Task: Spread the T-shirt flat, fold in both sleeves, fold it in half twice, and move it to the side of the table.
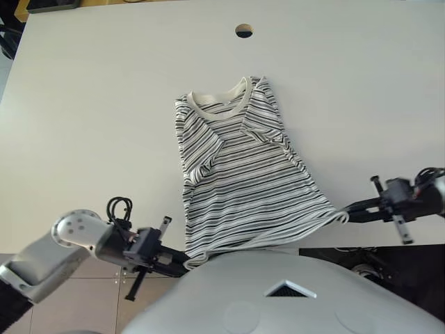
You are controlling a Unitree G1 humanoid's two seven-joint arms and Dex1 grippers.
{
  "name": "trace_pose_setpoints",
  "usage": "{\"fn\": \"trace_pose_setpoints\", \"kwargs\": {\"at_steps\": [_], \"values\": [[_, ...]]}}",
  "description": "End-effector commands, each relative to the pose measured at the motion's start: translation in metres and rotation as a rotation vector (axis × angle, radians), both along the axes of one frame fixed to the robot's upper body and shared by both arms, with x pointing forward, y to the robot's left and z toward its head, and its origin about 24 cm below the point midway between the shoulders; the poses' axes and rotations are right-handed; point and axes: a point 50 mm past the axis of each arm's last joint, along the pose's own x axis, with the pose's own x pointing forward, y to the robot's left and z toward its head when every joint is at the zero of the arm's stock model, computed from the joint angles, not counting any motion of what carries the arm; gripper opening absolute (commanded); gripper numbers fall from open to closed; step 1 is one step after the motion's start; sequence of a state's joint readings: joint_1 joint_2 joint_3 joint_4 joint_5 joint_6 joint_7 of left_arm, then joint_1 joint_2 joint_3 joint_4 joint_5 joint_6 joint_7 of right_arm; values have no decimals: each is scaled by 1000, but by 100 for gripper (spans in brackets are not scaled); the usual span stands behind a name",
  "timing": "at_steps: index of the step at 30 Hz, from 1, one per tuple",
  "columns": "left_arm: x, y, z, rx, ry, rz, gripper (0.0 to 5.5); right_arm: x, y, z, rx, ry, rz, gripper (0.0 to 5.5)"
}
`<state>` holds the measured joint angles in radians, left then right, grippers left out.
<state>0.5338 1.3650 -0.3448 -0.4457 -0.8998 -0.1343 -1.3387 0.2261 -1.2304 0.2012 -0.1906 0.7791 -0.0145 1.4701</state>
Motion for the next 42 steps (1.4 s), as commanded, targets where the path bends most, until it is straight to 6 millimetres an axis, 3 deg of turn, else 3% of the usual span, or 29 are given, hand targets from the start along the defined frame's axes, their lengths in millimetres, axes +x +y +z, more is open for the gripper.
{"fn": "trace_pose_setpoints", "kwargs": {"at_steps": [1,4,9,17,23,27,32,37,39,42], "values": [[30,-6,0,-67,-171,194,12,7,6,12,70,-63,-52,10],[58,1,-11,15,-323,384,12,22,19,17,151,-201,-150,10],[116,20,-15,96,-523,771,12,74,37,23,247,-468,-435,10],[158,45,-24,186,-647,1016,12,137,61,-13,139,-509,-661,10],[175,43,-47,281,-650,1021,12,176,79,-38,23,-498,-723,10],[183,43,-51,304,-638,1038,12,187,88,-52,-18,-480,-732,10],[197,51,-56,390,-604,1104,98,198,95,-59,-56,-457,-824,97],[209,67,-56,519,-668,1261,157,207,89,-54,-87,-505,-957,101],[212,67,-51,502,-711,1282,157,208,89,-50,-77,-570,-945,101],[211,52,-31,367,-858,1213,157,198,106,-39,44,-701,-744,101]]}}
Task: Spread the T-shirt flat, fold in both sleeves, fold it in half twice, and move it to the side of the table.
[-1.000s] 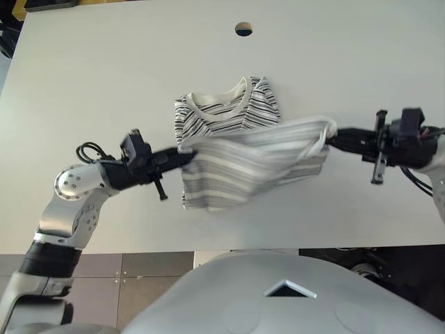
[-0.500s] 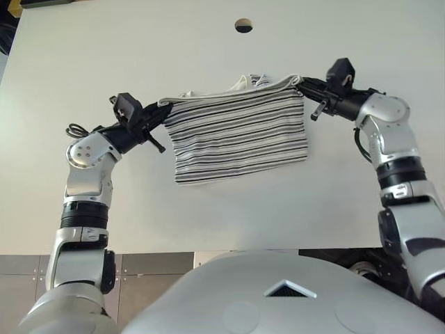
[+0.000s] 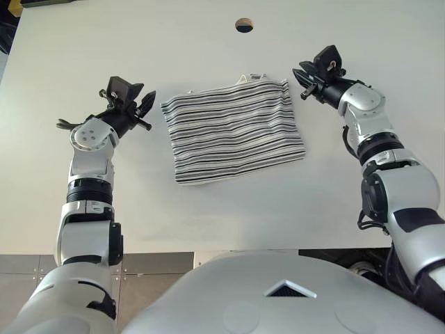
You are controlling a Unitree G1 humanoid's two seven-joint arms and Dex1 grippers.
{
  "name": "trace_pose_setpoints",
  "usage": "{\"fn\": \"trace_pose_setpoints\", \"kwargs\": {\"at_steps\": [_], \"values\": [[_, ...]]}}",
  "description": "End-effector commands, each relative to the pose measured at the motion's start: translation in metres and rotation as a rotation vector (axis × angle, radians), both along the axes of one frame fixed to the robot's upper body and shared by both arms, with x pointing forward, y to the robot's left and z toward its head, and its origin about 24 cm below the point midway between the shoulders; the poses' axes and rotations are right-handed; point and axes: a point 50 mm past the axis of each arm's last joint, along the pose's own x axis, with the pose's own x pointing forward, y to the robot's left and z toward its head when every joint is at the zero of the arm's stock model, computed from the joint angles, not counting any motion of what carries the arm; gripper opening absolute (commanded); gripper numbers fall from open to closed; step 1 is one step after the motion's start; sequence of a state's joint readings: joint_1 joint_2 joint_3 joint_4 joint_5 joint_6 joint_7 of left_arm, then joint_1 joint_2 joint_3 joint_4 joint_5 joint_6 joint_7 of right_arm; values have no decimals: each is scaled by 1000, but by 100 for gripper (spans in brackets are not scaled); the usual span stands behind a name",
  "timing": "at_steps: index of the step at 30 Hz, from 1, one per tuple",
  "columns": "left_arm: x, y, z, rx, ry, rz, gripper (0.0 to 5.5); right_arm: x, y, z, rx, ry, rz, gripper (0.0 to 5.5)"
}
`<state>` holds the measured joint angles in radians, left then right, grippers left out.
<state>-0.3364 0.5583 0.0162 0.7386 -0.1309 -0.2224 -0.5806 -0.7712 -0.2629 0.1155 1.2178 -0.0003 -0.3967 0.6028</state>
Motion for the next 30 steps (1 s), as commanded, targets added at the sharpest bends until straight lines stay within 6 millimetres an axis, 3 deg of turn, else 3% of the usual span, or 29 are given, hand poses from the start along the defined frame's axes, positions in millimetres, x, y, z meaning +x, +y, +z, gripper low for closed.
{"fn": "trace_pose_setpoints", "kwargs": {"at_steps": [1,4,6,8,13,19,22,25,27,30], "values": [[-1,-26,34,3,-236,-208,157,-10,21,18,-33,-201,275,101],[-36,-78,55,-24,-347,-586,157,-23,30,16,-127,-268,438,101],[-59,-100,51,26,-328,-782,157,-29,31,11,-257,-296,523,101],[-75,-110,40,112,-274,-906,157,-35,30,3,-424,-314,608,101],[-98,-114,10,340,-104,-1097,157,-46,24,-11,-568,-264,733,101],[-106,-96,-16,610,83,-1174,157,-63,15,-16,-724,-190,911,101],[-94,-79,-24,821,111,-1142,157,-82,11,-16,-763,-119,1003,101],[-76,-73,-18,973,21,-1089,157,-113,11,-17,-725,-6,1123,101],[-68,-79,-10,1005,-83,-1094,157,-135,23,-12,-637,21,1209,101],[-58,-100,7,1022,-373,-1128,157,-157,46,-8,-509,13,1288,101]]}}
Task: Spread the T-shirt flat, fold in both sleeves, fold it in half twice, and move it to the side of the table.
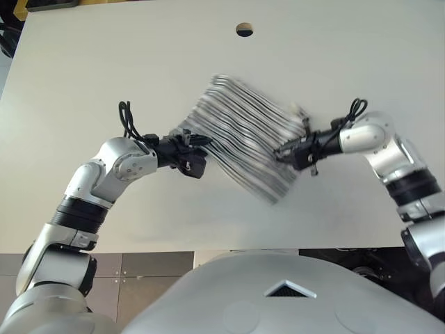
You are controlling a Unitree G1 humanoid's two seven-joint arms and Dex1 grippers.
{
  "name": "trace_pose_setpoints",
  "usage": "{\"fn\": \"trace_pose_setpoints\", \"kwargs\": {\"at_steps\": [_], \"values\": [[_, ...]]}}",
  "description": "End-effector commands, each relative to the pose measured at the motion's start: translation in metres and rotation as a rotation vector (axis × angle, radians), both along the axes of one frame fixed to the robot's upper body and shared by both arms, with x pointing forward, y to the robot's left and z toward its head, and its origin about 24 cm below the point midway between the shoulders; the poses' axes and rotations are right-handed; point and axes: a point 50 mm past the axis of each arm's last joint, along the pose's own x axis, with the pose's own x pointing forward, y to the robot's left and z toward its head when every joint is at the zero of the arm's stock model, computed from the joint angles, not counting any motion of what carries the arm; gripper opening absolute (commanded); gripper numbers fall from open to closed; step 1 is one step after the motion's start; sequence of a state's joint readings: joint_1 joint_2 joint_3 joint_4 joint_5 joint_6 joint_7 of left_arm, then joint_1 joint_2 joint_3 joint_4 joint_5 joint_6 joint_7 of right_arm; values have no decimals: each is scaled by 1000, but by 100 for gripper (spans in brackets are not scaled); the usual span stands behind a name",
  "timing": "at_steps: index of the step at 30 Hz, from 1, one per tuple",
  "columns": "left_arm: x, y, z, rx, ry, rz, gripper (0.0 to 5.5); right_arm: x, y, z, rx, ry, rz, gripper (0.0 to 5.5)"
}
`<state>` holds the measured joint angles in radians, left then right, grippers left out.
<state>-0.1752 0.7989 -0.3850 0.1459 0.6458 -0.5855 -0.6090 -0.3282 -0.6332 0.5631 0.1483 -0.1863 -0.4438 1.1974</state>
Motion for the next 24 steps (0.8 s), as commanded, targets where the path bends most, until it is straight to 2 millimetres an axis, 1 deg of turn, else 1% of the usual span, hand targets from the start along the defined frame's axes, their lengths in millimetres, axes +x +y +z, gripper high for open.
{"fn": "trace_pose_setpoints", "kwargs": {"at_steps": [1,2,4,6,8,10,12,14,16,18,21,22,24], "values": [[1,-14,2,-15,-132,-160,157,-33,23,-12,30,141,94,101],[3,-15,4,-15,-163,-178,157,-32,31,-10,75,130,84,101],[7,-14,5,-22,-198,-190,157,-29,40,-7,137,121,60,101],[7,-10,4,-24,-203,-187,157,-22,37,-4,157,89,19,101],[6,-4,4,-42,-210,-167,157,-9,30,4,212,52,-62,101],[7,4,19,-141,-265,-122,157,7,15,27,377,105,-214,101],[11,17,37,-229,-341,-67,157,15,-6,48,537,212,-327,101],[9,33,48,-268,-370,-11,157,21,-31,59,608,267,-397,101],[6,51,47,-223,-371,37,157,24,-55,61,604,257,-454,101],[0,66,37,-181,-321,68,157,25,-74,59,585,248,-518,101],[-25,71,23,-213,-167,75,179,14,-92,47,459,230,-531,143],[-32,72,20,-217,-112,72,206,9,-97,43,412,219,-526,172],[-48,70,11,-227,11,60,232,-3,-107,37,318,187,-502,202]]}}
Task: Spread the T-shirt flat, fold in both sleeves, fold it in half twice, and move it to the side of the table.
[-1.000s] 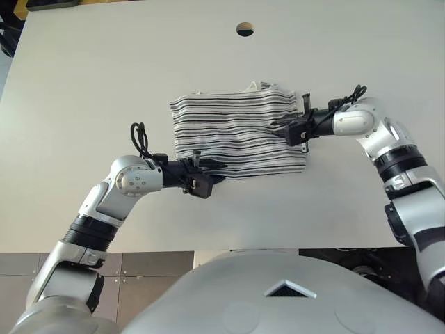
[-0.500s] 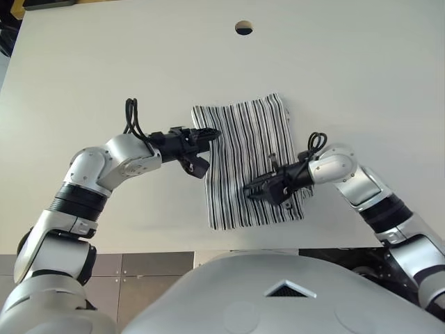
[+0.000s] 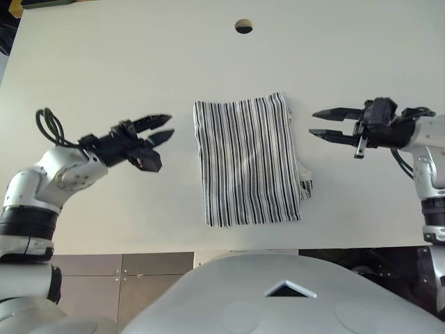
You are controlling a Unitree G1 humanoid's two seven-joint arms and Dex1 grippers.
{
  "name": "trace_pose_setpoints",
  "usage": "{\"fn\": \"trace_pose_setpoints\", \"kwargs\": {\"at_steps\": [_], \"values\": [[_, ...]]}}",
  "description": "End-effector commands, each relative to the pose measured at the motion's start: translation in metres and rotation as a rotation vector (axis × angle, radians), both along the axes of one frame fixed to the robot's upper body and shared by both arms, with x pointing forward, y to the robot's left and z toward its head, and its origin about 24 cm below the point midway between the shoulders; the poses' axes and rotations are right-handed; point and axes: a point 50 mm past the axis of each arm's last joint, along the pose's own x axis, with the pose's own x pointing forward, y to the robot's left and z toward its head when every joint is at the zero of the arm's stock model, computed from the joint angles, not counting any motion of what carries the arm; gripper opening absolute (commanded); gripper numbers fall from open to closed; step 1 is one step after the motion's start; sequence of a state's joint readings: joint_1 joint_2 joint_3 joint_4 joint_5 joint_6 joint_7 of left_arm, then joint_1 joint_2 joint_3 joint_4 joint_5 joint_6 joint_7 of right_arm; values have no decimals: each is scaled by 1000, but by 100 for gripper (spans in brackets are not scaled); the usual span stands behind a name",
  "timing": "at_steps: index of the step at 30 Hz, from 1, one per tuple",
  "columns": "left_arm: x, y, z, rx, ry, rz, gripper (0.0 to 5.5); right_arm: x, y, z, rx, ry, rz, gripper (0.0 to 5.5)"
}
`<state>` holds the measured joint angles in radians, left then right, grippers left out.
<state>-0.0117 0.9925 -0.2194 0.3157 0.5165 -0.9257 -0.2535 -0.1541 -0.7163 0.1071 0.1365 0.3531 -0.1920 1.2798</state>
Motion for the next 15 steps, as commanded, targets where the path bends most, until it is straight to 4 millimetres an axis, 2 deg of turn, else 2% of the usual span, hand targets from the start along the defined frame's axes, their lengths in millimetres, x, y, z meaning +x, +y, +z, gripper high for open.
{"fn": "trace_pose_setpoints", "kwargs": {"at_steps": [1,5,9,11,15], "values": [[-30,-4,-13,-6,216,-69,246,-21,-19,-9,-198,-28,60,219],[-58,-24,-27,-40,378,-152,307,-43,-25,-31,-401,-46,171,291],[-72,-38,-39,-22,449,-204,360,-62,-18,-52,-500,-90,297,356],[-74,-40,-46,12,459,-228,385,-68,-8,-58,-515,-168,360,360],[-75,-50,-52,-6,452,-260,390,-73,16,-69,-488,-340,446,360]]}}
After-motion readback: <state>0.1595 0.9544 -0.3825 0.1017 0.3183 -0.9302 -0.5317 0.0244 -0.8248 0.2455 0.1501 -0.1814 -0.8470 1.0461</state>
